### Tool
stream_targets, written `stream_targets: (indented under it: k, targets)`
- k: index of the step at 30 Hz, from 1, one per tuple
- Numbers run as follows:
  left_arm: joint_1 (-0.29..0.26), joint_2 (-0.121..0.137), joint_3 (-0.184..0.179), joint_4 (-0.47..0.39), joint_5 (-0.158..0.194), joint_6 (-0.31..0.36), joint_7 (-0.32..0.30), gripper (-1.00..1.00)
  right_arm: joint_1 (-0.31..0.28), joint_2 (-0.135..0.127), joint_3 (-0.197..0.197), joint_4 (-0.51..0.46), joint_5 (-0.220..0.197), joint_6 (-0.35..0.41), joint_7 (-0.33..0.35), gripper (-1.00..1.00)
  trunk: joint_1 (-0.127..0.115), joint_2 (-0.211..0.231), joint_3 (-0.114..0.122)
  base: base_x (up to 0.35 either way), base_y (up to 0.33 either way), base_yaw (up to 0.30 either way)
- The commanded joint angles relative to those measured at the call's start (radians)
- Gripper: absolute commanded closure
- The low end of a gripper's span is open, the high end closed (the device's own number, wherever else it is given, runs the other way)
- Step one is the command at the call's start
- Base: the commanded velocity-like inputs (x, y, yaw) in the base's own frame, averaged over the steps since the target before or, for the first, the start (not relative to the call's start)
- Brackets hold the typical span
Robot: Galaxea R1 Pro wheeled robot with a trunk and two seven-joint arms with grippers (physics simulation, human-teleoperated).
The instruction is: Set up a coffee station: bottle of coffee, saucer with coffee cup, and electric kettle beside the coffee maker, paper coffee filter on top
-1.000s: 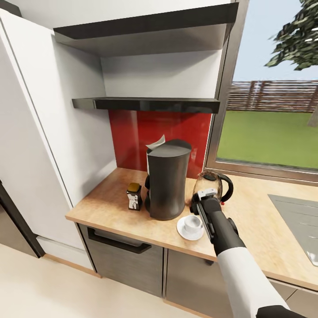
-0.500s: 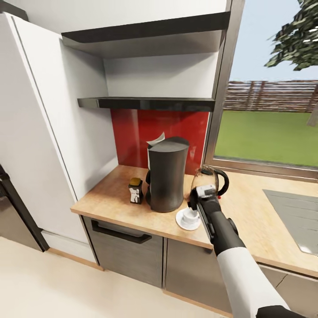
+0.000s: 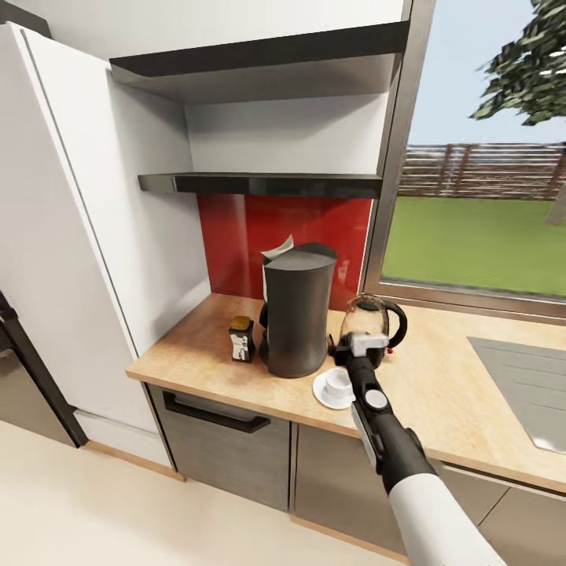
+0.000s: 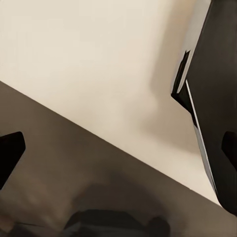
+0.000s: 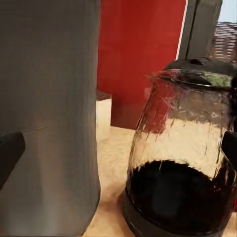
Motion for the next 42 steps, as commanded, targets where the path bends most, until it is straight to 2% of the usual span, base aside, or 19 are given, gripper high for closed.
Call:
stream_targets:
  k: [1,4,7,8,12,15,19,23,25,30,33,38,42]
  targets:
    - [0.000,-0.001,0.006,-0.002,-0.011,0.003,0.000,-1.00,0.000,0.000,-0.006,0.019,0.002,-0.046,-0.016,-1.00,0.001,-0.002,-0.002,0.000,0.000,0.000]
    - [0.000,0.000,0.005,-0.001,-0.011,0.003,0.001,-1.00,0.001,-0.002,-0.012,0.056,-0.008,-0.159,-0.033,-1.00,0.001,-0.002,-0.002,0.000,0.000,0.000]
    - [0.000,0.002,0.005,-0.001,-0.011,0.004,0.001,-1.00,0.016,-0.002,-0.014,0.094,-0.011,-0.330,-0.042,-1.00,0.001,-0.002,-0.002,0.000,0.000,0.000]
    - [0.000,0.001,0.005,-0.001,-0.012,0.004,0.000,-1.00,0.043,-0.002,-0.014,0.106,-0.012,-0.401,-0.067,-1.00,0.001,-0.002,-0.002,0.000,0.000,0.000]
    - [0.000,-0.001,0.004,-0.002,-0.013,0.003,0.000,-1.00,0.123,0.000,-0.014,0.118,-0.013,-0.511,-0.144,-1.00,0.001,-0.002,-0.002,0.000,0.000,0.000]
    - [0.000,-0.003,0.003,-0.002,-0.013,0.003,0.000,-1.00,0.174,0.001,-0.014,0.164,-0.013,-0.652,-0.185,-1.00,0.001,-0.002,-0.002,0.000,0.000,0.000]
    - [0.000,-0.002,0.003,-0.002,-0.013,0.003,0.000,-1.00,0.220,0.004,-0.013,0.296,-0.013,-0.792,-0.255,-1.00,0.001,-0.002,-0.002,0.000,0.000,0.000]
    - [0.000,-0.002,0.003,-0.002,-0.013,0.003,0.000,-1.00,0.232,0.005,-0.012,0.437,-0.013,-0.905,-0.285,-1.00,0.001,-0.002,-0.002,0.000,0.000,0.000]
    - [0.000,-0.003,0.003,-0.002,-0.013,-0.003,0.000,-1.00,0.235,0.006,-0.012,0.495,-0.013,-0.905,-0.291,-1.00,0.001,-0.002,-0.002,0.000,0.000,0.000]
    - [0.000,-0.004,0.003,-0.001,-0.015,-0.042,0.000,-1.00,0.258,0.007,-0.013,0.554,-0.015,-0.905,-0.296,-1.00,0.001,-0.002,-0.002,0.000,0.000,0.000]
    - [0.000,-0.006,0.003,-0.001,-0.017,-0.063,0.000,-1.00,0.294,0.010,-0.013,0.666,-0.015,-0.905,-0.297,-1.00,0.001,-0.002,-0.002,0.000,0.000,0.000]
    - [0.000,-0.007,0.003,0.000,-0.018,-0.066,-0.001,-1.00,0.299,0.009,-0.014,0.800,-0.013,-0.905,-0.296,-1.00,0.001,-0.002,-0.002,0.000,0.000,0.000]
    - [0.000,-0.008,0.004,0.000,-0.018,-0.066,0.000,-1.00,0.300,0.004,-0.014,0.854,-0.012,-0.905,-0.295,-1.00,0.001,-0.002,-0.002,0.000,0.000,0.000]
